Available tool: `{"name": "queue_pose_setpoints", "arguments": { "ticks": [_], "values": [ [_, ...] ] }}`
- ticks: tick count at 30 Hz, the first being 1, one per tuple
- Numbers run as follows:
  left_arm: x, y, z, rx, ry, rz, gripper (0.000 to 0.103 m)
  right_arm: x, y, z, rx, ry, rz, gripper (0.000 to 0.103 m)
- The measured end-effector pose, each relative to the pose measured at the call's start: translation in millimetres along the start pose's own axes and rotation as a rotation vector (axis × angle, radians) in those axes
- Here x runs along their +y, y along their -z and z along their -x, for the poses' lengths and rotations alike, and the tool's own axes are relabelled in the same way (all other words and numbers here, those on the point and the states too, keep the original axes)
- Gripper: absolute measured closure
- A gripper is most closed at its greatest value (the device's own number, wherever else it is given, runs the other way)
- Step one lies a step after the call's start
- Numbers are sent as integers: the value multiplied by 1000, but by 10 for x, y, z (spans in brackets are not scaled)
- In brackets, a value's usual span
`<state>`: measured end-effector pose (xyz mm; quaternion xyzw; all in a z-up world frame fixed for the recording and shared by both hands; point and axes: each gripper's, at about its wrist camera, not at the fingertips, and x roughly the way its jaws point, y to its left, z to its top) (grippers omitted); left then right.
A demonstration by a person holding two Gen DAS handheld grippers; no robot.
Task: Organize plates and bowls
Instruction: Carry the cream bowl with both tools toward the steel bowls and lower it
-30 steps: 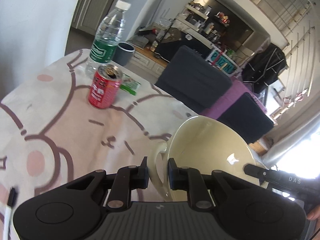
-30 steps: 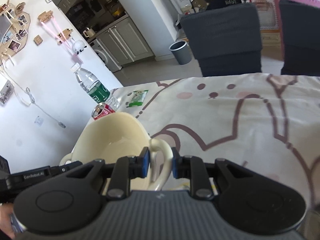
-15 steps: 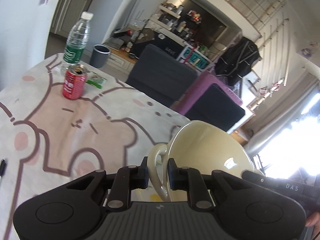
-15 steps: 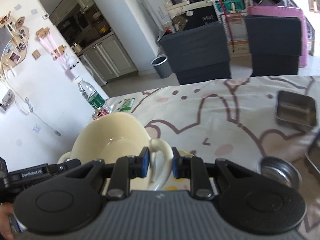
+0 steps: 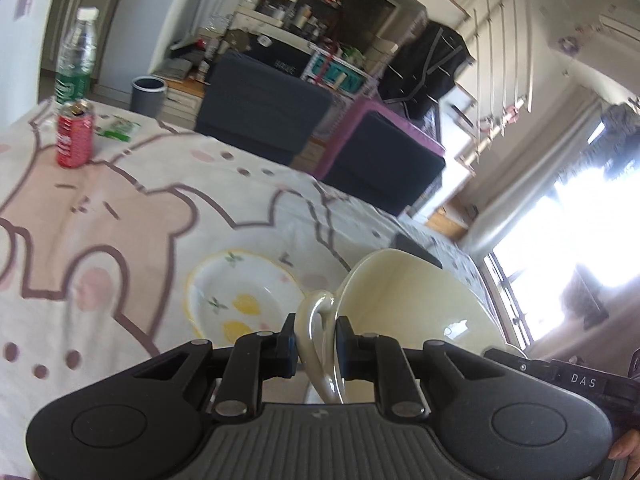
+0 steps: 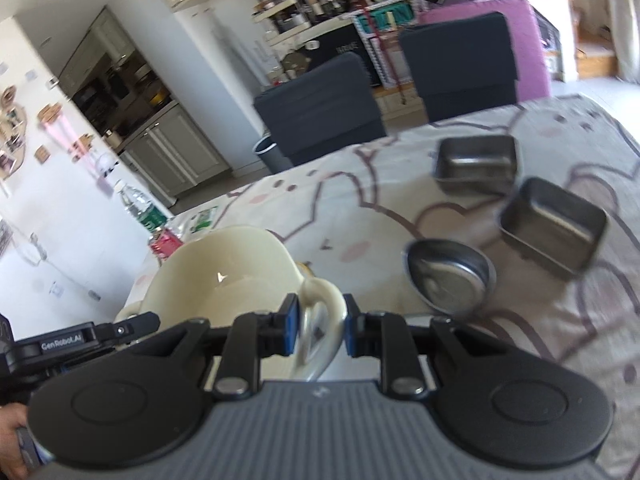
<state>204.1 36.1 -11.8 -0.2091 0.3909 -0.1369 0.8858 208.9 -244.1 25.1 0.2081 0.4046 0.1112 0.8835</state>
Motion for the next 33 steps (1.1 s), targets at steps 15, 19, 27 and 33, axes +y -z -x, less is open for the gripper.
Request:
{"name": "queue_pose_setpoints", "arguments": {
  "ticks": [15,19,27,33],
  "values": [
    [-198,321,-719,148,58,23,84,-800,302,112,36,116,-107,76],
    [-86,340,-809,175,39,39,83,-763,297,-1,76,133,-88,76],
    [182,422,-1001,225,12,120,81,-695,270,-261,136,163,-35,76],
    [247,473,-1136,271,-31,119,78,-634,296,-381,182,197,-10,77]
  ]
}}
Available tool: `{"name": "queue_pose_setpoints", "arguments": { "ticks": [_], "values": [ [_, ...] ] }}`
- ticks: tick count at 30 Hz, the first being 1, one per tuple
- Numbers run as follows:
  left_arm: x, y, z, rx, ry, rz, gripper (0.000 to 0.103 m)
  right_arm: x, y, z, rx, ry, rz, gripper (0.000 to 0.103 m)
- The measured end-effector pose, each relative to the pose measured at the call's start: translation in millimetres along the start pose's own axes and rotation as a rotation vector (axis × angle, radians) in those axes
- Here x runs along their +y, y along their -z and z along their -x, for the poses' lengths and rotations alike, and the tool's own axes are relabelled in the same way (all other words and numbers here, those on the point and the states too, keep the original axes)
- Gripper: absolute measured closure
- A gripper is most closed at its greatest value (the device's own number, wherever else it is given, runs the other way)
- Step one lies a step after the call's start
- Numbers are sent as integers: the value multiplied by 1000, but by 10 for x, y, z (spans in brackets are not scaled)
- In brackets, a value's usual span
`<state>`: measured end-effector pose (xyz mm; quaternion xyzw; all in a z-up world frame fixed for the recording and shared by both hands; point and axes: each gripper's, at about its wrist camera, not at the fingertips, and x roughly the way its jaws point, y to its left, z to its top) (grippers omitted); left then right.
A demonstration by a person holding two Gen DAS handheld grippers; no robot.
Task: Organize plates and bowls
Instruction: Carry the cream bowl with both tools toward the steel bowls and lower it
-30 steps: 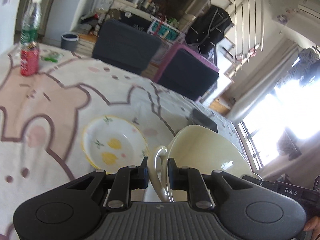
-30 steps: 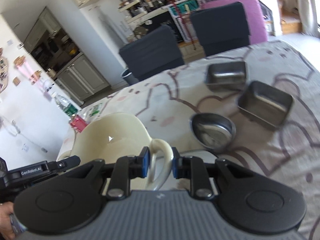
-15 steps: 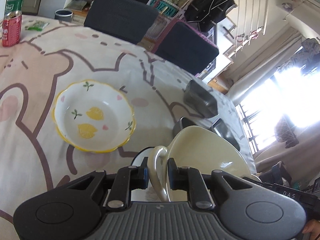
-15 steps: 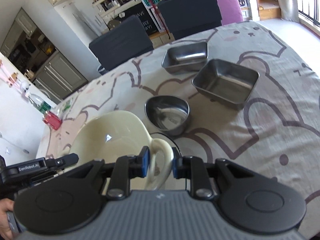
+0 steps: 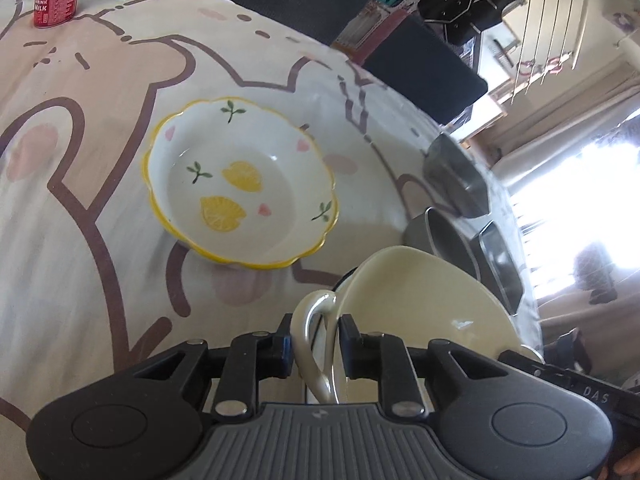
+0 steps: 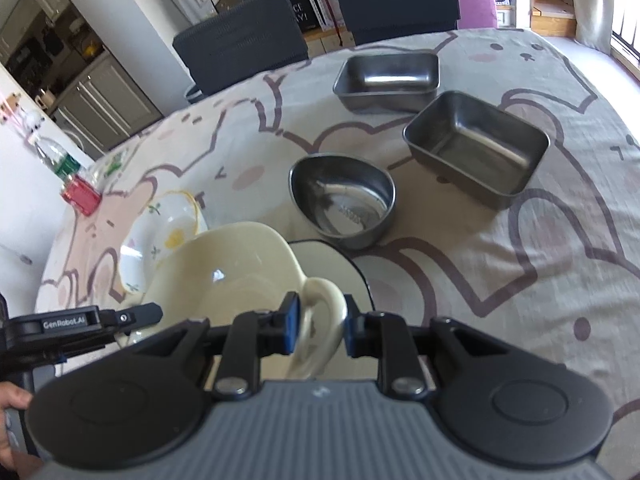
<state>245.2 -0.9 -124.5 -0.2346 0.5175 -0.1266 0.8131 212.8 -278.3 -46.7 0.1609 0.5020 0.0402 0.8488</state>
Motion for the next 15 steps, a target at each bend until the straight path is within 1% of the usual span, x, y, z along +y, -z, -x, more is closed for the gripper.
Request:
{"name": "queue_pose_setpoints", "arguments": {
  "ticks": [9,15],
  "values": [
    [-22,42,-136,40,-26,-34,77,-13,4,-88,31,53,-6,76],
    [-44,21,-195,42,-43,-45,76,5,-17,-150,43,83,5,74]
  ]
}}
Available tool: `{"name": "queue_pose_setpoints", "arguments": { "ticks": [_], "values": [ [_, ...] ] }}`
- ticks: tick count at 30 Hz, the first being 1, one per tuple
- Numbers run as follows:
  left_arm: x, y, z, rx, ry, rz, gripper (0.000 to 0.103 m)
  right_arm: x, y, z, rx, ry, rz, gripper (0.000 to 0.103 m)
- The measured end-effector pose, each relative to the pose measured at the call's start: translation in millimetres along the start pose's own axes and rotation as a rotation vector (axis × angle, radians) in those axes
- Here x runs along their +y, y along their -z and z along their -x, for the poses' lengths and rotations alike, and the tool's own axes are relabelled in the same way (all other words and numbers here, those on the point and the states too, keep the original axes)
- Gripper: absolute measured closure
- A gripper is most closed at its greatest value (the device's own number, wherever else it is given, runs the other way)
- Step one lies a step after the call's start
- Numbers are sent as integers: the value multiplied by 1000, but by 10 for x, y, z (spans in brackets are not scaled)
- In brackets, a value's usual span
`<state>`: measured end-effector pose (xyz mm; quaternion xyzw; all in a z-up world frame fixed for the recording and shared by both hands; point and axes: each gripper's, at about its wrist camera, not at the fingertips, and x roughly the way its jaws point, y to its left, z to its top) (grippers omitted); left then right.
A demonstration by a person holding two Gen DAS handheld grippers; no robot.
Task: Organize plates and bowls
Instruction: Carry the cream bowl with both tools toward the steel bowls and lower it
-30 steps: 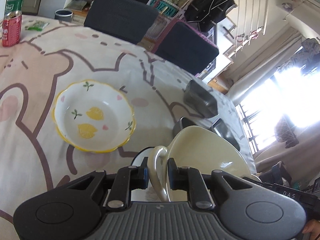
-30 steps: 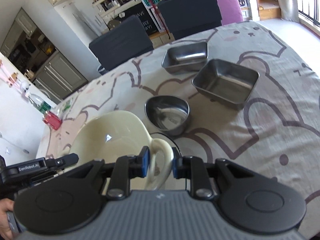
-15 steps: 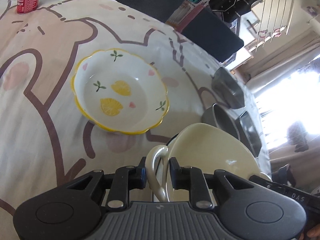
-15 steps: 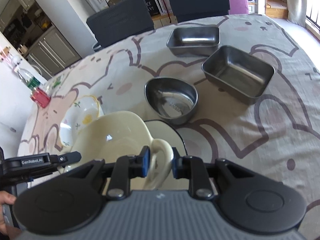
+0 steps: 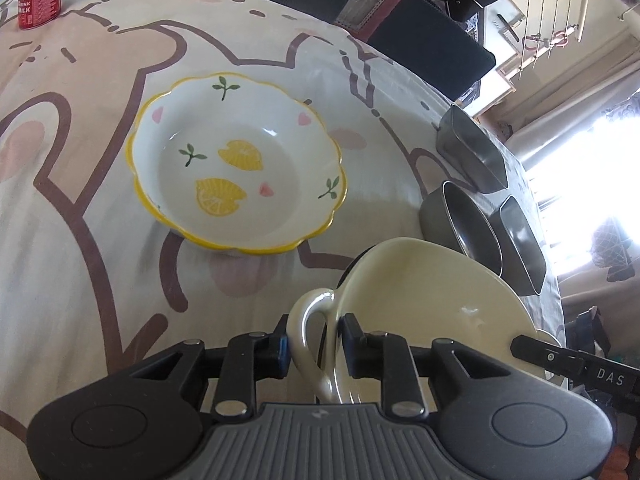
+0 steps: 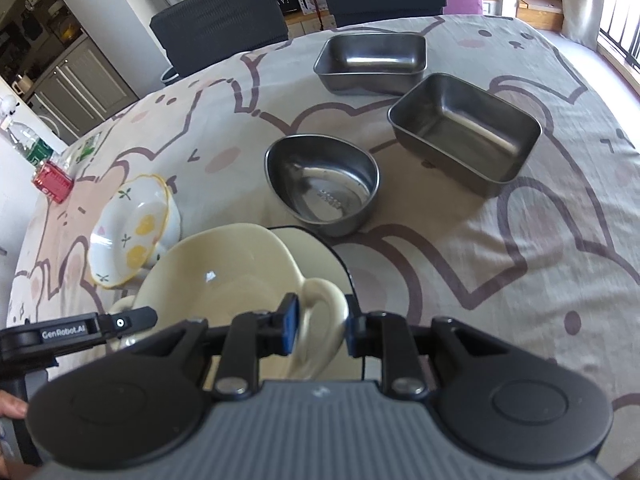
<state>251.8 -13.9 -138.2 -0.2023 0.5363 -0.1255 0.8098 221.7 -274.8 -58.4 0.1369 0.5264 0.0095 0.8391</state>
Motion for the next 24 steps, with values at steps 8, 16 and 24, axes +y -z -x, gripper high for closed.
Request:
{"name": "queue_pose_setpoints", "arguments": {
  "ticks": [8,16,24],
  "values": [
    [-76,-18,-65,18,-19,-34,75,-39,-31,-76,23,33,13,71],
    [-74,-18,-66,20,-22,-38,75,-30,-15,-98,41,32,64,71],
    [-63,-27,-73,37,-23,-38,75,-57,27,-124,89,-3,105,71]
  ]
}}
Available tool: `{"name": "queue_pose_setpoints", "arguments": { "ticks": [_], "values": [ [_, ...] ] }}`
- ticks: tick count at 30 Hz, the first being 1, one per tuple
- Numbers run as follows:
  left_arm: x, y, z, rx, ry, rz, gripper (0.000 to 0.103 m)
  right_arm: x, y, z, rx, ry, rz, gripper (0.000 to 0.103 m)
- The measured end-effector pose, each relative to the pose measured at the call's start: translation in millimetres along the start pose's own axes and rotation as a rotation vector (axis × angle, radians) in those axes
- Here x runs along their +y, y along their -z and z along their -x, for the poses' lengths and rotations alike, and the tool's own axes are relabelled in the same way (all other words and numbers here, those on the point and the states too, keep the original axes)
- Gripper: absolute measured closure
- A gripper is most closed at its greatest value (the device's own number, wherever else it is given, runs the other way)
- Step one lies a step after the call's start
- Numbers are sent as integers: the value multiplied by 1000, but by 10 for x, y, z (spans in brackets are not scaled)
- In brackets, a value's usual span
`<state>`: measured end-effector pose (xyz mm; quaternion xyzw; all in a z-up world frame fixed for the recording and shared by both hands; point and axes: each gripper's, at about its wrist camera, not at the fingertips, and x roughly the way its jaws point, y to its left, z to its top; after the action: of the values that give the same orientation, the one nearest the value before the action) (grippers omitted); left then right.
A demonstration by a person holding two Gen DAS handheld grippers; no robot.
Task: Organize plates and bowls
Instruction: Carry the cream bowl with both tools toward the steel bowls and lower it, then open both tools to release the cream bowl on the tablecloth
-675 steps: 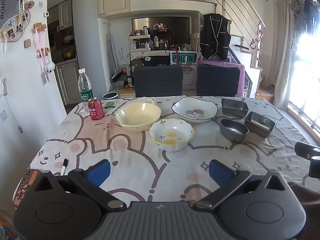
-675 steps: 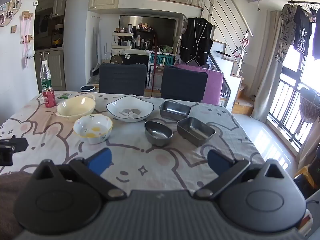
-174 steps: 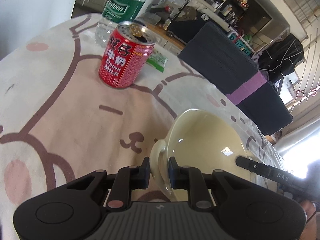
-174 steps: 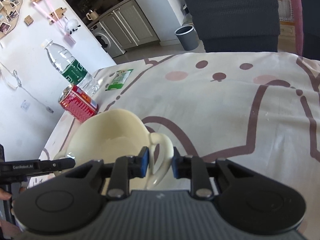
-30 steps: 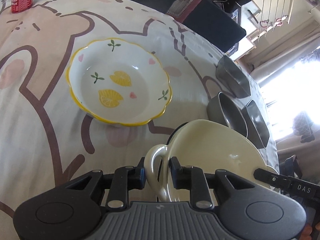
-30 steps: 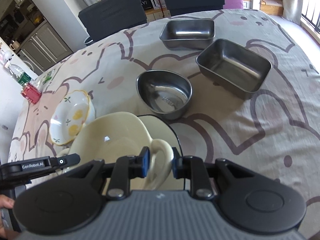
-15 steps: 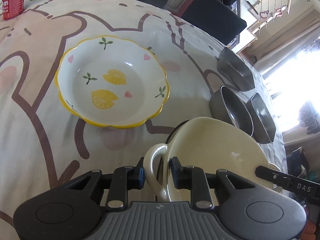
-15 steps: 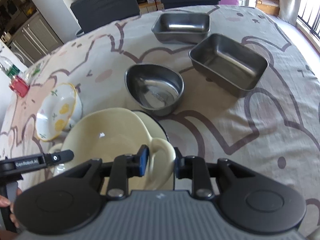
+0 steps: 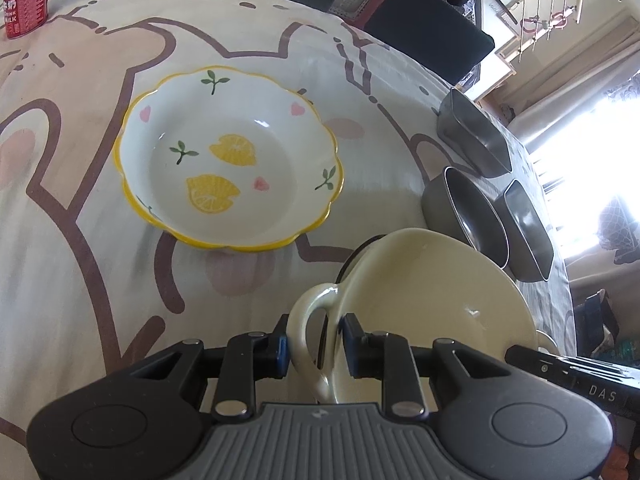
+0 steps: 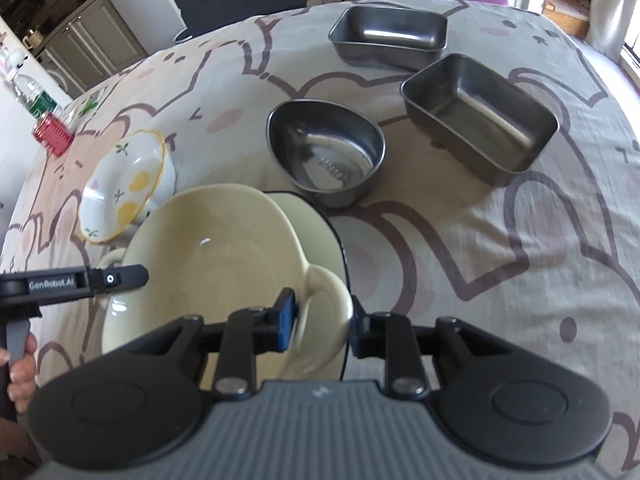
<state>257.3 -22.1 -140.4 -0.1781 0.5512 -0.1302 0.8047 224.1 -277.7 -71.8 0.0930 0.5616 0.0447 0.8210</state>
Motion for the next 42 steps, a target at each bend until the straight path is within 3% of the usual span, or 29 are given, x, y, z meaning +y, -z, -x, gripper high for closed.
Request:
{"name": "queue_pose_setpoints", "arguments": {
  "ticks": [15,24,42],
  "values": [
    [-51,24,-6,29,7,-44,77,-49,-20,-62,16,-5,20,69],
    [-135,18,-20,30,19,-86,78,-29,-1,-184,59,63,87,63],
    [-156,33,-32,56,9,-136,78,-49,-40,-223,66,53,111,63]
  ]
}}
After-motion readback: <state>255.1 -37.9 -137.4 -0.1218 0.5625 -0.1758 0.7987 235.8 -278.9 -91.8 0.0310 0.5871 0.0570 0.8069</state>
